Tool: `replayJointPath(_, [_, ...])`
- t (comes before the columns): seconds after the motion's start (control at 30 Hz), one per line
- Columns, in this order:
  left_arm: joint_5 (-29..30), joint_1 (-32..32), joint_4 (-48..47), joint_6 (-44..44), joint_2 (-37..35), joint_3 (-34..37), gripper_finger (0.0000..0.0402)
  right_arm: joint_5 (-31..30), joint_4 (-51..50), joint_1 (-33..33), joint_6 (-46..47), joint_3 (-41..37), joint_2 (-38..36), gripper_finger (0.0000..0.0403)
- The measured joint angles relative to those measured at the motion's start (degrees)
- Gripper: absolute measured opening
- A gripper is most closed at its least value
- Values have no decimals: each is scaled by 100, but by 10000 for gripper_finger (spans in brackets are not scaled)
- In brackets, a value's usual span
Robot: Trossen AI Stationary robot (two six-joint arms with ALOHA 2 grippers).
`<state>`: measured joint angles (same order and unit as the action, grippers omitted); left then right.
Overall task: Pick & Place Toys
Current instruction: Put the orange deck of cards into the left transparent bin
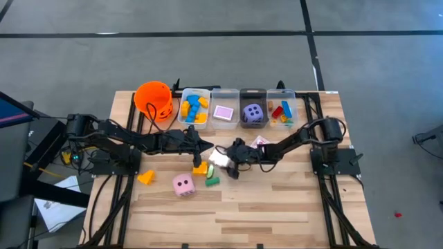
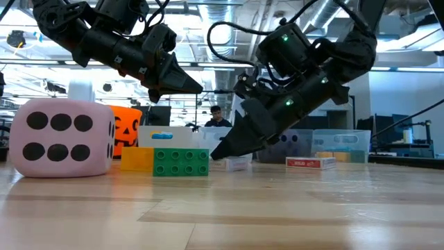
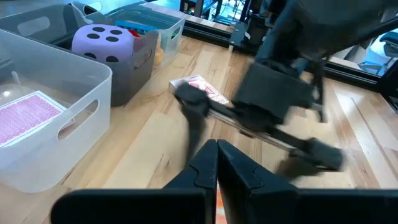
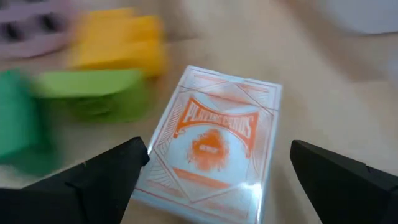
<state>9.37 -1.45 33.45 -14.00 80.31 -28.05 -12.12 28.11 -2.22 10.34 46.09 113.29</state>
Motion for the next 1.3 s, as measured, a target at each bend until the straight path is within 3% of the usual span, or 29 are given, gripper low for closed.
replayJointPath(0.23, [0, 0, -30, 0, 0, 0, 2, -845, 21, 217, -13, -9, 0, 400])
replayJointPath(0.67, [0, 0, -152, 0, 0, 0, 2, -992, 396, 81, -418, -70, 70, 400])
replayJointPath(1.3, [0, 0, -153, 0, 0, 0, 2, -1178, 40, -216, -569, 445, 42, 400])
